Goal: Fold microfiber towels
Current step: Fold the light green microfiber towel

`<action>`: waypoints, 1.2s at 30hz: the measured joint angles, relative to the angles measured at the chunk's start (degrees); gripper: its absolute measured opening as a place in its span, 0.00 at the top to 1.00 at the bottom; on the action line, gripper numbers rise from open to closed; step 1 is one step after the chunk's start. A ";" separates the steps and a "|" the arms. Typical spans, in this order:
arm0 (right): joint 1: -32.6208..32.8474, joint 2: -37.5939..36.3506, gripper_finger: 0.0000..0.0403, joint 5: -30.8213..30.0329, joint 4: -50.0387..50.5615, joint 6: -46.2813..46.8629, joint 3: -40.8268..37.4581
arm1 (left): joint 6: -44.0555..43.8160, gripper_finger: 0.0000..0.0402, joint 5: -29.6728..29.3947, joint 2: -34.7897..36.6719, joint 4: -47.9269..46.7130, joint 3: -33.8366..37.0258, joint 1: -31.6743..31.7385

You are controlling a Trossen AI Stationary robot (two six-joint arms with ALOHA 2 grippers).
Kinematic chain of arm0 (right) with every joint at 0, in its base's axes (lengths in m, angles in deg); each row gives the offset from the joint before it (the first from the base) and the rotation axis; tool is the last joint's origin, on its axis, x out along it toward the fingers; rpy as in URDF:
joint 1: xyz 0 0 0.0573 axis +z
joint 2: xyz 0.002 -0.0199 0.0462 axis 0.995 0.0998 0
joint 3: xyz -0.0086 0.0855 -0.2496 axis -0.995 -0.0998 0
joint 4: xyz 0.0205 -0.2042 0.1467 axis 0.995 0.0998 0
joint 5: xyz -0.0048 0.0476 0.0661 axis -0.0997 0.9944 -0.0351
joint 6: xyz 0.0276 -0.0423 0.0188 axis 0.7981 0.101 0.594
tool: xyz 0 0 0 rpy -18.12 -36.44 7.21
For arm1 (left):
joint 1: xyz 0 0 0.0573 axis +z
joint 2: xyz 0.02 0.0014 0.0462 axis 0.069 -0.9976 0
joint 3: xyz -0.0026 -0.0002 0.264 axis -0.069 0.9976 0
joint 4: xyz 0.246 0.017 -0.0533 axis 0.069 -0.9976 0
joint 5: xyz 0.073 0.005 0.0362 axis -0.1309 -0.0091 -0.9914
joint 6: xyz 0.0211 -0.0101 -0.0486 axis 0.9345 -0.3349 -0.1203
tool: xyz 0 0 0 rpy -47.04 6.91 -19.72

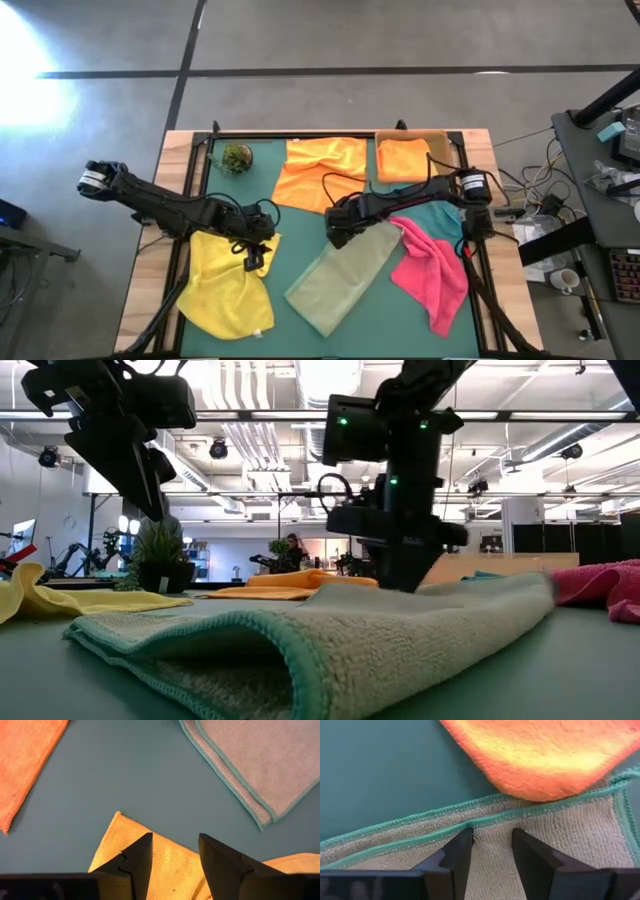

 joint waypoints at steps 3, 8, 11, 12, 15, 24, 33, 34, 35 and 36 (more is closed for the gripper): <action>0.17 1.53 0.66 0.22 -2.60 -2.34 2.16 | 0.00 0.64 0.00 0.00 0.04 0.04 0.00; 0.17 4.64 0.66 1.27 -6.29 -6.81 5.89 | 0.01 0.64 0.00 0.00 0.10 0.11 -0.02; 0.35 6.96 0.66 1.91 -7.13 -10.41 9.23 | 0.02 0.64 -0.01 0.00 0.08 0.13 -0.02; 0.49 7.74 0.66 1.87 -7.26 -11.77 10.34 | 0.02 0.64 0.00 0.00 0.06 0.13 -0.02; 0.68 9.72 0.66 2.34 -7.82 -15.18 14.15 | 0.02 0.64 0.00 0.00 0.05 0.17 -0.02; 0.91 14.44 0.66 4.14 -6.29 -22.60 26.45 | 0.00 0.64 0.00 -0.11 0.11 0.20 0.00; 4.15 8.76 0.66 1.69 8.55 -26.11 31.43 | -0.39 0.64 0.04 -0.11 0.13 0.20 -0.29; 4.77 8.01 0.66 1.65 8.85 -26.03 30.78 | -0.44 0.64 0.10 -0.11 0.11 0.20 -0.35; 5.56 7.34 0.66 1.66 9.19 -25.57 30.05 | -0.46 0.64 0.21 -0.11 0.11 0.20 -0.42; 6.47 6.68 0.66 1.66 9.43 -24.91 29.28 | -0.46 0.64 0.35 -0.11 0.15 0.20 -0.45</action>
